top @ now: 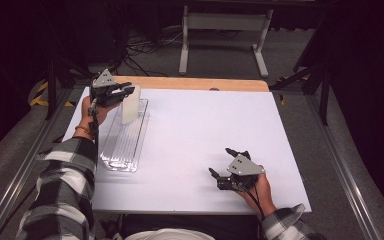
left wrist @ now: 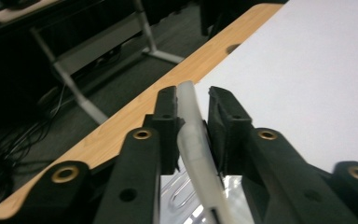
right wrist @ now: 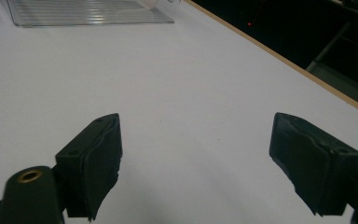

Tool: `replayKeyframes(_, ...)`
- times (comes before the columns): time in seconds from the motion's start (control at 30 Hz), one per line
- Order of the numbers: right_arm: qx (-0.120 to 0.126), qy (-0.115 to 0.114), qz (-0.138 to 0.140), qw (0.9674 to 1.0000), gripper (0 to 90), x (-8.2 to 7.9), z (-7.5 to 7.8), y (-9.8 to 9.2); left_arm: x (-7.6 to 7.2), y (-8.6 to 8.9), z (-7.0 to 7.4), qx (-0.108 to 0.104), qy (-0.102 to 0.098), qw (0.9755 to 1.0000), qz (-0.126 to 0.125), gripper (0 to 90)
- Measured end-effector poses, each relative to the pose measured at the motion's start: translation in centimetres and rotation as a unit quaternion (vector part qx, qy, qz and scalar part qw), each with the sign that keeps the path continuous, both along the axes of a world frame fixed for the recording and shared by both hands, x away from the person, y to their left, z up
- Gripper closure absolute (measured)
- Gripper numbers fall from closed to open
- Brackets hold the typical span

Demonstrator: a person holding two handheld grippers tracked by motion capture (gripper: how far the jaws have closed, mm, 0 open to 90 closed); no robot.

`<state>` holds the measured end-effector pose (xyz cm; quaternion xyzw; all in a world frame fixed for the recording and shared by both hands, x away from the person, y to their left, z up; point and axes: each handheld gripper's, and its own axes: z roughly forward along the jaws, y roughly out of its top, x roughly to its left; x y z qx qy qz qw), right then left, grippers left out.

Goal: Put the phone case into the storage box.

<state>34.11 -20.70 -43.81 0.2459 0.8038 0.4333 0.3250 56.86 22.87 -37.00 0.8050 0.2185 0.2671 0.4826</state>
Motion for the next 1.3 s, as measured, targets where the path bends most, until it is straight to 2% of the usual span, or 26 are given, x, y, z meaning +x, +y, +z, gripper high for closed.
replayKeyframes(0.1, -0.001, 0.001, 0.001, 1.0, 17.8, 0.0, 0.0, 0.0, -0.1, -0.3, 0.0, -0.004, 0.0, 0.9999, -0.015, 77.0)
replayKeyframes(0.13, -0.002, 0.001, 0.002, 1.0, 17.7, 0.0, 0.0, 0.1, 0.0, -0.5, 0.0, -0.004, -0.009, 0.9999, -0.013, 77.2)
replayKeyframes(0.2, -0.002, 0.001, 0.004, 1.0, 17.8, 0.0, -0.1, 0.1, 0.1, -0.5, -0.1, -0.003, -0.015, 0.9997, -0.017, 77.0)
replayKeyframes(0.23, -0.002, 0.003, 0.004, 1.0, 17.8, 0.0, -0.1, 0.1, 0.1, -0.6, -0.2, 0.005, -0.016, 0.9997, -0.015, 76.5)
replayKeyframes(0.27, -0.002, 0.003, 0.005, 1.0, 17.9, 0.0, -0.1, 0.1, 0.2, -0.6, -0.3, 0.015, -0.021, 0.9996, -0.011, 75.7)
replayKeyframes(0.33, -0.004, 0.005, 0.006, 1.0, 18.0, -0.1, -0.1, 0.1, 0.3, -0.5, -0.3, 0.018, -0.026, 0.9995, 0.005, 71.8)
replayKeyframes(0.43, -0.006, 0.004, 0.008, 0.9999, 18.1, -0.1, -0.1, 0.2, 0.3, -0.3, -0.3, 0.021, -0.027, 0.9993, 0.014, 64.6)
replayKeyframes(0.47, -0.007, 0.004, 0.009, 0.9999, 18.1, -0.2, -0.1, 0.2, 0.3, -0.1, -0.2, 0.041, -0.03, 0.9981, 0.034, 63.3)
replayKeyframes(0.5, -0.007, 0.004, 0.009, 0.9999, 18.1, -0.2, -0.1, 0.2, 0.3, -0.1, -0.2, 0.041, -0.03, 0.9981, 0.034, 63.1)
replayKeyframes(0.6, -0.008, 0.004, 0.009, 0.9999, 18.1, -0.2, -0.1, 0.2, 0.3, 0.4, -0.2, 0.056, -0.021, 0.9971, 0.049, 61.3)
replayKeyframes(0.67, -0.008, 0.005, 0.011, 0.9999, 18.2, -0.2, -0.1, 0.3, 0.3, 0.8, -0.2, 0.058, -0.016, 0.9969, 0.05, 62.7)
replayKeyframes(0.8, -0.01, 0.007, 0.014, 0.9998, 18.3, -0.2, -0.1, 0.4, 0.2, 1.3, -0.4, 0.046, -0.004, 0.9974, 0.056, 63.0)
replayKeyframes(0.83, -0.011, 0.007, 0.015, 0.9998, 18.3, -0.2, -0.1, 0.4, 0.2, 1.4, -0.3, 0.05, -0.008, 0.997, 0.059, 62.2)
replayKeyframes(0.93, -0.013, 0.007, 0.017, 0.9997, 18.3, -0.2, -0.1, 0.5, -0.1, 1.7, -0.4, 0.038, -0.008, 0.9974, 0.062, 59.0)
replayKeyframes(1.07, -0.013, 0.007, 0.018, 0.9997, 18.3, -0.2, -0.1, 0.5, -0.4, 1.9, -0.4, 0.042, -0.014, 0.9971, 0.062, 56.0)
replayKeyframes(1.1, -0.013, 0.007, 0.018, 0.9997, 18.3, -0.2, -0.1, 0.5, -0.6, 1.9, -0.4, 0.036, -0.005, 0.9975, 0.061, 55.0)
replayKeyframes(1.17, -0.014, 0.007, 0.017, 0.9997, 18.3, -0.2, -0.1, 0.5, -0.9, 2.1, -0.3, 0.034, -0.012, 0.9969, 0.07, 51.5)
replayKeyframes(1.23, -0.014, 0.007, 0.017, 0.9997, 18.3, -0.2, -0.1, 0.5, -1.3, 2.4, -0.1, 0.031, -0.02, 0.997, 0.069, 49.3)
replayKeyframes(1.3, -0.015, 0.007, 0.017, 0.9997, 18.3, -0.2, -0.1, 0.5, -1.8, 2.5, 0.0, 0.032, -0.024, 0.9959, 0.081, 47.7)
